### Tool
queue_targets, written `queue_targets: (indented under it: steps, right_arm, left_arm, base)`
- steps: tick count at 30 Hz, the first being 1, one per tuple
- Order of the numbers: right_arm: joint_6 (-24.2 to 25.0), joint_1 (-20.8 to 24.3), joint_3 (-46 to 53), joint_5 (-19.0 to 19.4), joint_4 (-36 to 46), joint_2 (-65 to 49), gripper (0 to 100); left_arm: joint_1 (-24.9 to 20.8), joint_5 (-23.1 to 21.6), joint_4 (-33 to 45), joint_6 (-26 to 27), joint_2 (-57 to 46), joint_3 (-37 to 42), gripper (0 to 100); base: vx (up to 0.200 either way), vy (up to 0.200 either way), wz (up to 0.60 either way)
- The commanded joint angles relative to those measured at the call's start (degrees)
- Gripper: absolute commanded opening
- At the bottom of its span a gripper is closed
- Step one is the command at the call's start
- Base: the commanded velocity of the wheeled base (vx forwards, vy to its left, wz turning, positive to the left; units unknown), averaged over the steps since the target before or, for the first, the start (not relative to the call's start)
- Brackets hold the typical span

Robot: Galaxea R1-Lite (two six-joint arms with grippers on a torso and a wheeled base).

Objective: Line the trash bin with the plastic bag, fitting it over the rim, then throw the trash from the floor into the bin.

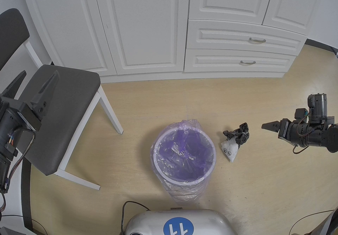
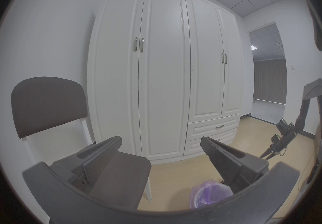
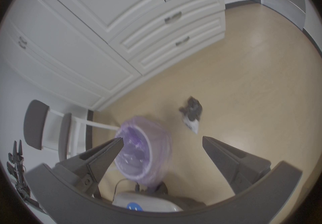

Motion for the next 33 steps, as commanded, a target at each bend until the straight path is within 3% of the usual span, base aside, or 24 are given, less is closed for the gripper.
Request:
queue_targets:
  steps: [1, 4, 6, 7, 8, 9, 12, 13, 15, 17, 20, 27, 33]
  right_arm:
    - [-6.05, -0.17, -12.08, -1.0, 23.9, -1.39, 100]
    - [-7.11, -0.61, -17.97, -2.41, 24.34, 9.77, 100]
    - [-7.81, -1.4, -27.11, -4.78, 23.28, 23.92, 100]
    - [-7.81, -1.4, -27.11, -4.78, 23.28, 23.92, 100]
    - [-8.07, -2.28, -37.75, -5.66, 23.02, 35.17, 100]
    - [-8.07, -2.46, -40.38, -5.66, 23.2, 37.37, 100]
    - [-7.99, -3.07, -61.04, -5.75, 26.01, 52.58, 100]
    - [-7.99, -3.07, -62.71, -5.75, 26.54, 53.81, 100]
    - [-8.25, -3.07, -75.87, -5.83, 32.25, 63.21, 100]
    - [-11.06, -3.95, -75.87, -5.92, 31.55, 67.26, 100]
    - [-16.51, -4.74, -75.87, -6.01, 23.81, 70.95, 100]
    - [-15.98, -4.48, -75.87, -7.68, 21.26, 72.53, 100]
    - [-12.38, -3.34, -75.87, -10.58, 12.56, 74.64, 100]
  left_arm:
    - [2.02, 0.07, 2.64, 0.52, -3.08, -0.17, 100]
    - [2.02, 0.07, 2.64, 0.52, -2.99, -0.25, 100]
    - [2.02, -0.01, 2.64, 0.52, -2.72, 0.1, 100]
    - [2.02, -0.01, 2.64, 0.52, -2.72, 0.1, 100]
    - [2.02, 0.07, 2.64, 0.52, -2.55, 0.27, 100]
    - [2.02, 0.07, 2.64, 0.52, -2.55, 0.27, 100]
    - [2.11, 0.07, 2.64, 0.52, -2.37, 0.36, 100]
    - [2.2, 0.07, 2.64, 0.52, -2.37, 0.36, 100]
    - [2.29, 0.07, 2.64, 0.52, -2.28, 0.36, 100]
    - [2.29, 0.07, 2.64, 0.61, -1.93, 0.54, 100]
    - [2.29, -0.01, 2.55, 0.7, -1.41, 0.62, 100]
    - [2.2, -0.01, 2.37, 0.79, 0.18, 1.77, 100]
    - [2.29, -0.01, 2.29, 0.7, -0.35, 1.59, 100]
  base:
    - [0.0, 0.0, 0.0]
    - [0.0, 0.0, 0.0]
    - [0.0, 0.0, 0.0]
    - [0.0, 0.0, 0.0]
    - [0.0, 0.0, 0.0]
    - [0.0, 0.0, 0.0]
    - [0.0, 0.0, 0.0]
    - [0.0, 0.0, 0.0]
    - [0.0, 0.0, 0.0]
    - [0.0, 0.0, 0.0]
    - [0.0, 0.0, 0.0]
    - [0.0, 0.0, 0.0]
    - [0.0, 0.0, 0.0]
